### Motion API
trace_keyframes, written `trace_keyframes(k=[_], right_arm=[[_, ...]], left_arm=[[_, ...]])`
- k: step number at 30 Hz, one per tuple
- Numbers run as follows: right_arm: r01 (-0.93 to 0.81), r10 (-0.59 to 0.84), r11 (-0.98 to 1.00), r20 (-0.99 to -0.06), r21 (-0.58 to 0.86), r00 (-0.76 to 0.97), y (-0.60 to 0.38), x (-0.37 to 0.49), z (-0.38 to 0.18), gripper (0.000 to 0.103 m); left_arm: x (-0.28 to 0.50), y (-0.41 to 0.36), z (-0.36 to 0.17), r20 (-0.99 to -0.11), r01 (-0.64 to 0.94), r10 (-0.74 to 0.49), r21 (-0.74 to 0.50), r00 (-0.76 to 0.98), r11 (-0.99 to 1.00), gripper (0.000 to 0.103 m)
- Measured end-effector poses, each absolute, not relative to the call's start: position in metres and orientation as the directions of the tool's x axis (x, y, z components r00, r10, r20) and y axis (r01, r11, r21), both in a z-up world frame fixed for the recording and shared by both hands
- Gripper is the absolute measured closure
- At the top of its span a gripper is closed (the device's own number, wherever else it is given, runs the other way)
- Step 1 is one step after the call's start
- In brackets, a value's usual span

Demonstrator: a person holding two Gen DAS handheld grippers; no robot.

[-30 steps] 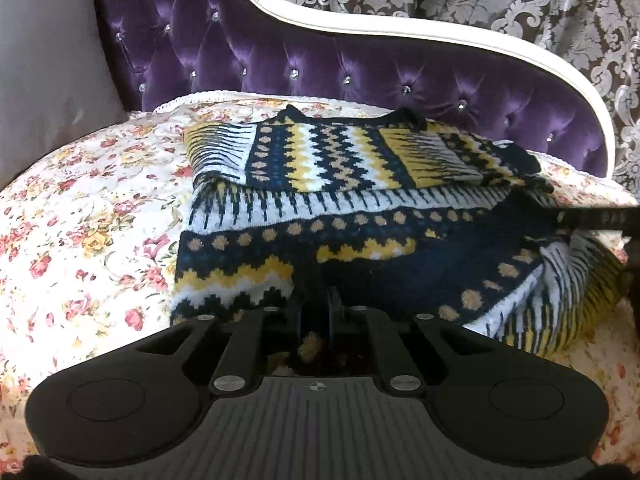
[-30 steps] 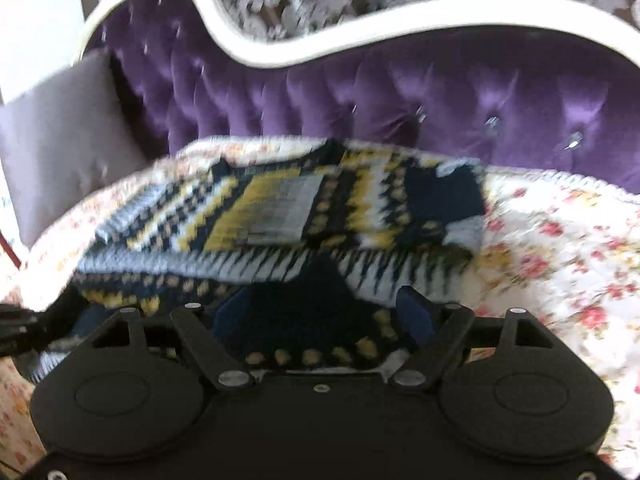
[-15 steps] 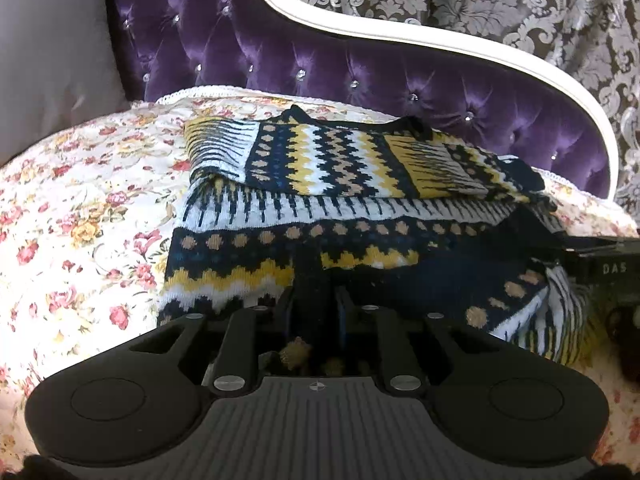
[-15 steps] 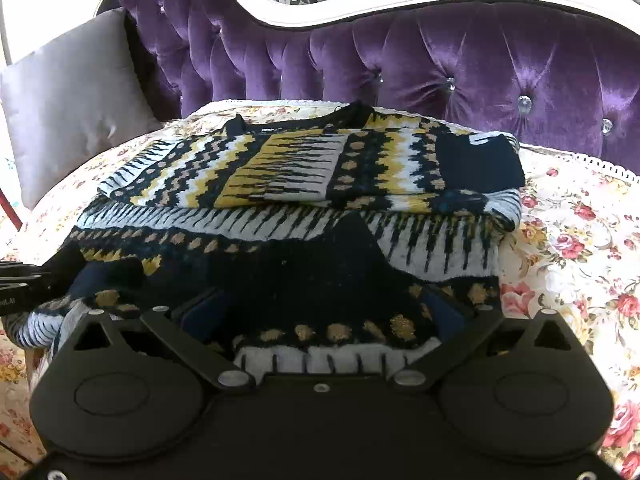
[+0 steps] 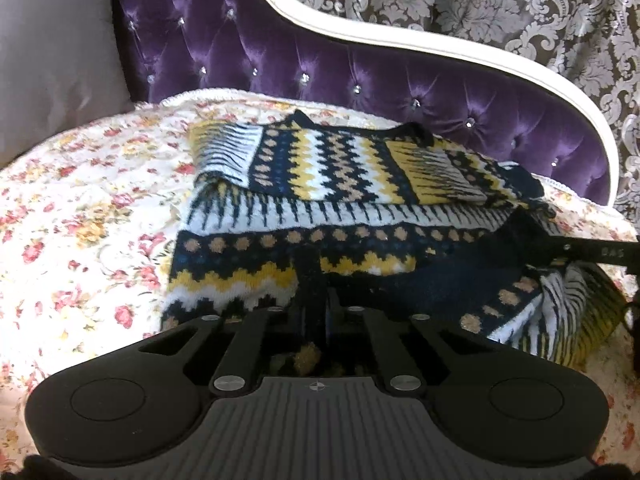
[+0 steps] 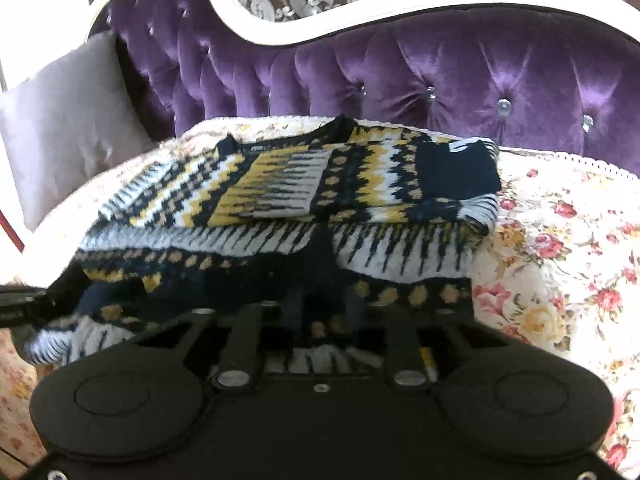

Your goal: Fold small clothes

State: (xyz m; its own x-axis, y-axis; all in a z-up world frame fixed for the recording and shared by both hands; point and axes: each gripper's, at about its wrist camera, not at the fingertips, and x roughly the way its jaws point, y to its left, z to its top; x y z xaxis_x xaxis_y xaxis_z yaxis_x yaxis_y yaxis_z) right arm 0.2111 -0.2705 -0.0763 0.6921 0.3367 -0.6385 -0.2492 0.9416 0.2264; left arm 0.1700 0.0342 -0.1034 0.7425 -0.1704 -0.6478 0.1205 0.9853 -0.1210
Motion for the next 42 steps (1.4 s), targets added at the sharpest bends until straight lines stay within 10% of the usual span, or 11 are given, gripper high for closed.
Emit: trace_keyframes(k=[29, 42], right_arm=[[-0.219, 0.288, 0.953, -0.412, 0.207, 0.864, -0.283, 0.273, -0.005, 0.092], [-0.078, 0.107, 0.994, -0.594, 0.076, 0.797, -0.263, 0.384, -0.088, 0.092]], left_arm=[[0.274, 0.032, -0.007, -0.415, 0.219, -0.164, 0.087, 0.895, 0.972, 0.097], [0.397, 0.017, -0.110, -0.631, 0.202, -0.068, 0.143, 0.773, 0.969, 0.096]])
